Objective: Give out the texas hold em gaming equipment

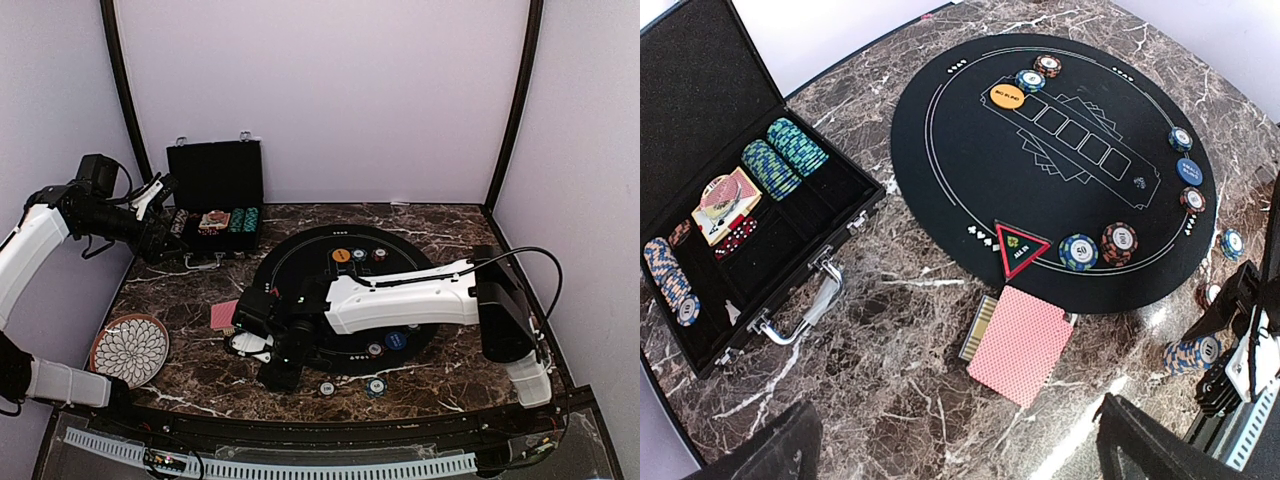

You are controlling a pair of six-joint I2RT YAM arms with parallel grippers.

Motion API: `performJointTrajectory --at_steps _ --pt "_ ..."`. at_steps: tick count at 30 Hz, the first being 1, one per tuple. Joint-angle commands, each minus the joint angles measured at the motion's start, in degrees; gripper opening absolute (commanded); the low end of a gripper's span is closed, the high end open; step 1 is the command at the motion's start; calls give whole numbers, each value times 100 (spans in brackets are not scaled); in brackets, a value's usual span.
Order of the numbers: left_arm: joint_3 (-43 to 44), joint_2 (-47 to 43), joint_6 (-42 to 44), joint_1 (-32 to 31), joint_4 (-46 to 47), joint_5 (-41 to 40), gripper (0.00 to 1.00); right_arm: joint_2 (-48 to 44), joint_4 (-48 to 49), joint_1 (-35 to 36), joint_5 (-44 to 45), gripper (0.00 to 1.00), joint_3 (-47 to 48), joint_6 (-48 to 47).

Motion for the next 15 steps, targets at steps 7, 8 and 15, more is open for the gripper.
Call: performJointTrajectory --at_steps 7,8,15 --pt "-103 -185 25 -18 -64 68 99 -54 -50 61 64 34 226 9" --pt "-95 -179 22 -18 -66 65 99 -62 -53 61 83 31 224 2" --pt "-48 -152 5 -18 -76 47 99 -155 -79 59 325 24 228 7"
